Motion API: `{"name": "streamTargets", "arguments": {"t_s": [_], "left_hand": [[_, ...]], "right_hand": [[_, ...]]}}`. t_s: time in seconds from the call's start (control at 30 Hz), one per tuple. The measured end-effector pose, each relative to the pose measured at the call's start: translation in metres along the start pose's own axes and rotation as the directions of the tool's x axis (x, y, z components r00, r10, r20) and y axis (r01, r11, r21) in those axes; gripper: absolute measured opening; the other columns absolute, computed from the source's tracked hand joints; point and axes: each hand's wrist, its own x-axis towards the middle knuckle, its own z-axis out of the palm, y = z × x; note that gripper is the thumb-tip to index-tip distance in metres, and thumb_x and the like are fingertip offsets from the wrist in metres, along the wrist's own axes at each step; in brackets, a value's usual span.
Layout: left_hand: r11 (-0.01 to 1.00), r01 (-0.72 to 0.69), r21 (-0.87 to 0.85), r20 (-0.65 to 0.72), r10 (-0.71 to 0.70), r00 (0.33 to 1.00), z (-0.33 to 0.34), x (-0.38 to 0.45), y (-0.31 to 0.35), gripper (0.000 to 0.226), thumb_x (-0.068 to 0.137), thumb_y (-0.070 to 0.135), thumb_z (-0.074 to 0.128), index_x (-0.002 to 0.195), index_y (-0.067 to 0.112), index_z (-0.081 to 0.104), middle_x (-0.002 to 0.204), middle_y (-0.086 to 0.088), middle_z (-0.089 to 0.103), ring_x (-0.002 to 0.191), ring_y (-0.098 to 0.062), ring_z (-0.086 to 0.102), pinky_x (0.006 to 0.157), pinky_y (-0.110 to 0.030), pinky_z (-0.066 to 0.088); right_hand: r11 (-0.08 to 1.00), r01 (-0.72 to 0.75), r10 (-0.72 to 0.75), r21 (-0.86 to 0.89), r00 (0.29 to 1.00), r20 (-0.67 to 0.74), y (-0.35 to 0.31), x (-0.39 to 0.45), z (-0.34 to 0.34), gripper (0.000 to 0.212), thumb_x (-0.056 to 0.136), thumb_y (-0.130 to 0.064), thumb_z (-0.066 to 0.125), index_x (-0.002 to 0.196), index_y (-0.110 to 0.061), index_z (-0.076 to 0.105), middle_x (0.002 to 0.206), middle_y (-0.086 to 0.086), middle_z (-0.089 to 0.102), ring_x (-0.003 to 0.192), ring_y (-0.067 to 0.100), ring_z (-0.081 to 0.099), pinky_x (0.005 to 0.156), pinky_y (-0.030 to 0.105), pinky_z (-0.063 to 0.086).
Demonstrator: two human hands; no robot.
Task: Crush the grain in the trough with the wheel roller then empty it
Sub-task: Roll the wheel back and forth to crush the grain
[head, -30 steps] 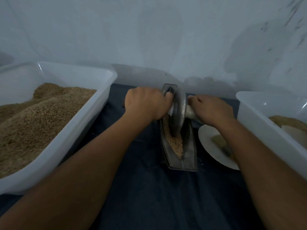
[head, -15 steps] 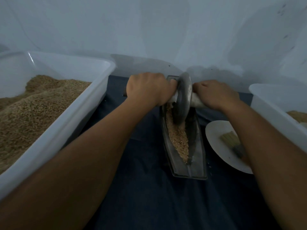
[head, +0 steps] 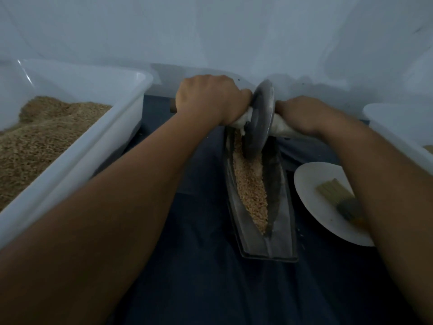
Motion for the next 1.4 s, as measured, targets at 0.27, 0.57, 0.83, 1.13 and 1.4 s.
{"name": "streamTargets", "arguments": {"t_s": [0.27, 0.57, 0.83, 1.13, 1.4], "left_hand": [[0.999, -0.018, 0.029, -0.009, 0.018, 1.000, -0.002, 0.007, 0.004, 0.050, 0.087, 0.059, 0.022, 0.085, 0.022, 0.055, 0.073, -0.003, 0.042, 0.070, -0.026, 0.042, 0.064, -0.038, 0.027], [1.000, 0.008, -0.001, 0.019, -0.008, 1.000, -0.004, -0.002, 0.003, 0.050, 0.089, 0.059, 0.022, 0.099, 0.028, 0.060, 0.103, -0.007, 0.062, 0.082, -0.026, 0.044, 0.071, -0.039, 0.028], [0.999, 0.011, -0.045, 0.024, -0.010, 1.000, -0.006, -0.018, 0.002, 0.056, 0.089, 0.065, 0.021, 0.104, 0.028, 0.061, 0.101, -0.005, 0.064, 0.077, -0.025, 0.043, 0.068, -0.039, 0.026], [0.998, 0.015, -0.055, 0.021, -0.013, 1.000, -0.008, -0.039, 0.001, 0.061, 0.092, 0.066, 0.019, 0.111, 0.025, 0.060, 0.106, -0.008, 0.066, 0.077, -0.026, 0.044, 0.068, -0.039, 0.031], [0.998, -0.012, -0.058, -0.040, 0.010, 0.999, -0.011, -0.056, 0.005, 0.052, 0.090, 0.061, 0.019, 0.091, 0.023, 0.055, 0.081, -0.001, 0.052, 0.070, -0.024, 0.045, 0.063, -0.037, 0.030]], "right_hand": [[0.993, -0.015, 0.013, 0.121, 1.000, 0.015, -0.002, -0.002, -0.005, 0.035, 0.101, -0.027, 0.039, 0.071, -0.032, 0.058, 0.076, 0.007, 0.069, 0.065, 0.023, 0.069, 0.075, 0.039, 0.054], [0.999, 0.008, -0.009, 0.031, 0.999, 0.047, -0.004, -0.004, -0.005, 0.022, 0.103, -0.024, 0.039, 0.090, -0.029, 0.056, 0.085, 0.011, 0.071, 0.078, 0.027, 0.066, 0.087, 0.043, 0.051], [0.997, 0.054, -0.052, -0.054, 0.998, 0.028, 0.002, -0.006, 0.003, 0.018, 0.104, -0.033, 0.037, 0.108, -0.026, 0.053, 0.103, 0.014, 0.065, 0.089, 0.030, 0.058, 0.080, 0.041, 0.044], [0.999, -0.048, 0.048, -0.012, 0.999, -0.009, -0.010, -0.026, 0.001, 0.064, 0.076, -0.069, 0.011, 0.106, -0.032, 0.054, 0.125, 0.010, 0.060, 0.102, 0.030, 0.056, 0.093, 0.048, 0.046], [0.978, -0.190, 0.201, 0.084, 0.967, -0.157, -0.008, -0.048, 0.013, 0.063, 0.085, -0.066, 0.012, 0.104, -0.036, 0.064, 0.123, 0.005, 0.061, 0.089, 0.023, 0.046, 0.063, 0.033, 0.030]]}}
